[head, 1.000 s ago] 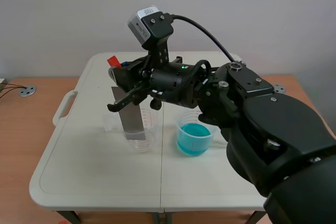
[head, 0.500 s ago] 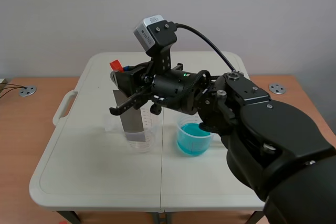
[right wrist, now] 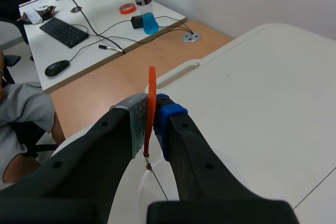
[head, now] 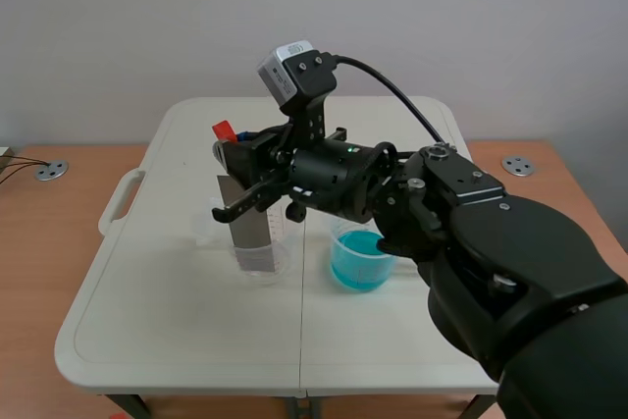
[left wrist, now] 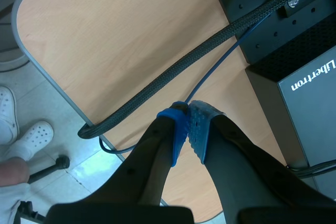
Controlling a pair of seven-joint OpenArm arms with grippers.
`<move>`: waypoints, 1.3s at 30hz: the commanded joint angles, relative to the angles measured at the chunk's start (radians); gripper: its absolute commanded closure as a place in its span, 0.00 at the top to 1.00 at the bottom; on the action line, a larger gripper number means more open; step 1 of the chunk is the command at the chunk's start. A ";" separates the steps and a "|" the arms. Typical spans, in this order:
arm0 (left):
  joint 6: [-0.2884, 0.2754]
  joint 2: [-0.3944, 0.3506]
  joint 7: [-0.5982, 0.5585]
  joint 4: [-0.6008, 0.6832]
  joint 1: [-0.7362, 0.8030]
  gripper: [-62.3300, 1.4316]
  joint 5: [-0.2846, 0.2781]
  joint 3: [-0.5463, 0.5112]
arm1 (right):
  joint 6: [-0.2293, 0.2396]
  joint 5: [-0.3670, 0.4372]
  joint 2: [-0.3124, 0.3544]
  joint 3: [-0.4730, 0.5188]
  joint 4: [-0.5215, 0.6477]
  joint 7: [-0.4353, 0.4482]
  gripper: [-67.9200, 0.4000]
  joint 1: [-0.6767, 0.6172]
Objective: Hold the metal plate by the orange handle, dip it into the blue solution, take it out and point at it, then put the plate back in the beaker on the left.
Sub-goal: 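Put the plate into the left beaker, then return to the home posture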
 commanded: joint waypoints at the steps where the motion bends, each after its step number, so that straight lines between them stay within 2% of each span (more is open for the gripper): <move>1: -0.005 0.000 -0.006 0.005 0.010 0.04 -0.002 0.003 | 0.002 0.014 0.004 -0.003 0.007 0.014 0.02 0.026; 26: -0.005 0.000 -0.006 0.004 0.010 0.04 -0.002 0.003 | 0.001 0.014 0.015 -0.003 0.007 0.020 0.02 0.026; 39: -0.005 0.000 -0.006 0.003 0.010 0.04 -0.002 0.003 | 0.000 0.014 0.015 -0.003 0.000 -0.024 0.02 0.026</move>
